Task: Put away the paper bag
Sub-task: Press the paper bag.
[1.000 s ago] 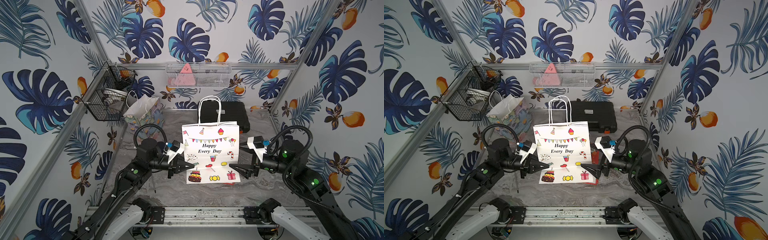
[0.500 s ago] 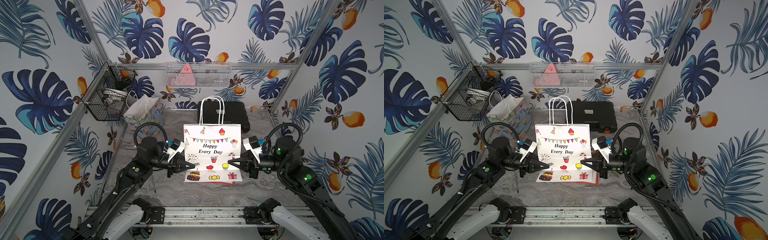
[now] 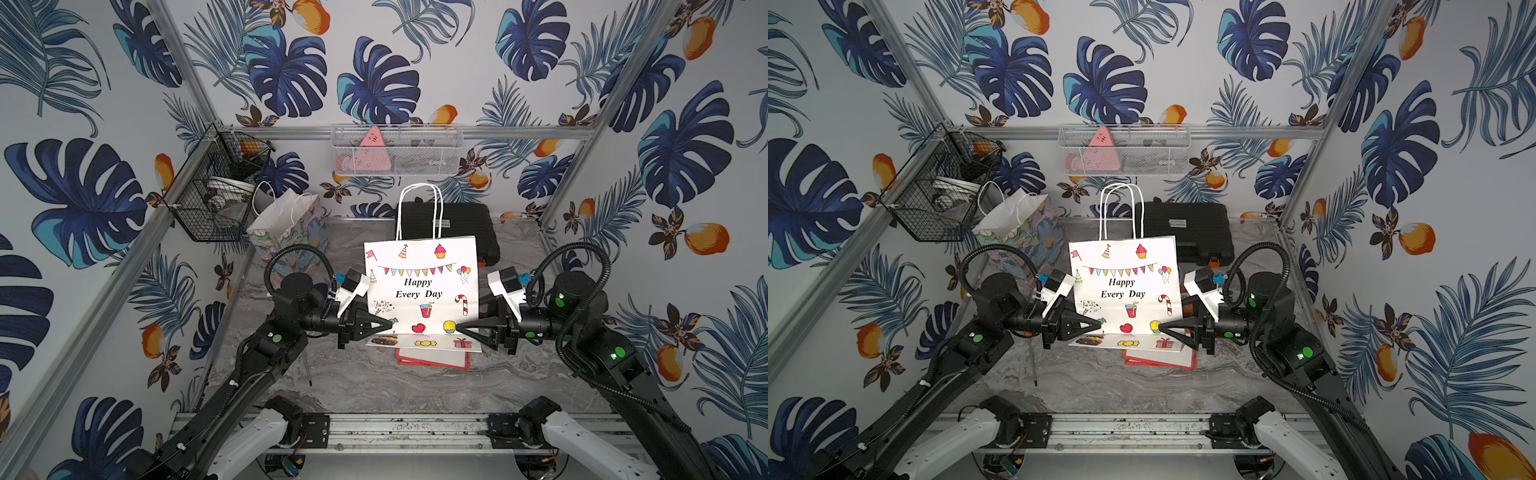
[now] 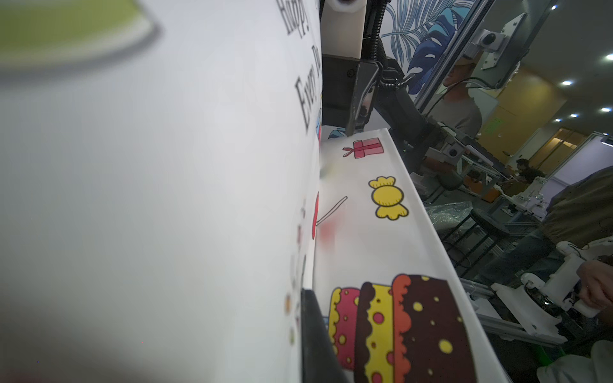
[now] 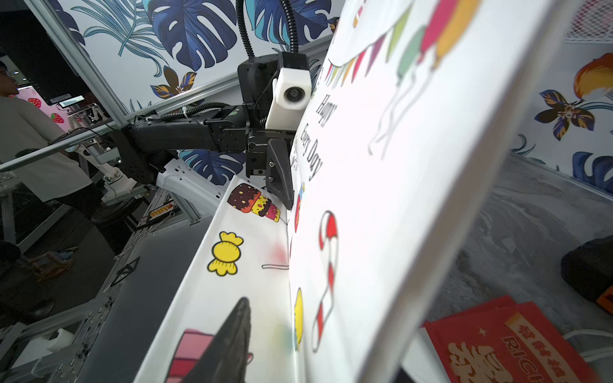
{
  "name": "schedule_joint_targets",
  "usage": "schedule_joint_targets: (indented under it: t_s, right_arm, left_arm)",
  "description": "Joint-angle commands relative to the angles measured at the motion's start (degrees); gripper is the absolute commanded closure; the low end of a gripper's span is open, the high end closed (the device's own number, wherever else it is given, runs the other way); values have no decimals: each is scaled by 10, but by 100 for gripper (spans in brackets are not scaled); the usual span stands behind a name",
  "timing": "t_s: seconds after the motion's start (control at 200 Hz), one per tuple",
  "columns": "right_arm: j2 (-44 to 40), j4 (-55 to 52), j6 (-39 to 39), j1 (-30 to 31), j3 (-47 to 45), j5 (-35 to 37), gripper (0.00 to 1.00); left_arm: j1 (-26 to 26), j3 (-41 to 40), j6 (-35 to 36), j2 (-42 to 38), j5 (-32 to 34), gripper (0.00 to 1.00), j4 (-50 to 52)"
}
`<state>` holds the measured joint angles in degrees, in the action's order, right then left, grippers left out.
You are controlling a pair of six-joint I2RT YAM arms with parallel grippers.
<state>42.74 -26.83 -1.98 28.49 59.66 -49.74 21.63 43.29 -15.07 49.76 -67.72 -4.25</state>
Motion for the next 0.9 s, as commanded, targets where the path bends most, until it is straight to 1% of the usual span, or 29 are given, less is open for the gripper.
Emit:
schedule_joint_targets:
  t_s: [0.0,0.115,0.165,0.225,0.265,0.316,0.356,0.431,0.456,0.471,0.491,0.536,0.561,0.596,0.621,0.676,0.731,0.766,0.841,0.896]
  right_arm:
    - [-6,-47,-9,0,7,44,45]
    - [11,-99,0,0,19,40,51]
    - [18,-112,7,0,25,40,56]
    - [23,-120,16,0,31,40,65]
    - [23,-121,20,0,37,39,74]
    - [20,-116,28,0,43,40,84]
    - [14,-107,38,0,48,46,89]
    - [-2,-92,53,0,49,62,90]
    - [-7,-89,55,0,69,70,89]
    - [-11,-88,55,0,72,77,88]
    - [-15,-86,54,0,76,90,80]
    - [-27,-87,45,0,83,128,49]
    - [-36,-89,33,0,86,158,37]
    - [-50,-93,11,1,88,203,25]
    - [-64,-90,-8,0,84,235,19]
    - [-94,-74,-49,0,64,296,12]
    - [-125,-53,-88,0,30,320,5]
    - [-142,-48,-116,0,14,313,0]
    - [-162,-53,-177,1,-18,258,0]
    - [-162,-53,-186,0,-34,238,0]
  left_arm:
    - [-2,-2,-25,-6,-7,100,-59]
    - [-2,-3,-47,-7,-9,100,-99]
    - [-2,-5,-59,-7,-11,100,-118]
    - [-2,-8,-75,-6,-17,100,-144]
    - [-2,-9,-80,-6,-15,100,-152]
    - [-2,-5,-65,-4,-9,100,-134]
    - [-2,-1,-48,-4,-3,100,-113]
    - [-3,4,-28,-1,11,100,-80]
    - [-3,5,-26,-1,15,100,-76]
    - [-3,5,-25,-1,18,100,-75]
    - [-3,5,-24,-1,22,100,-72]
    - [-4,7,-20,-3,33,100,-65]
    - [-5,9,-19,-3,39,100,-61]
    - [-7,12,-18,-4,48,100,-55]
    - [-9,15,-17,-3,54,100,-49]
    - [-13,20,-16,-1,63,100,-38]
    - [-17,25,-18,1,69,100,-27]
    - [-21,26,-21,3,70,100,-26]
    - [-25,25,-40,3,68,100,-41]
    - [-27,23,-61,1,66,100,-64]
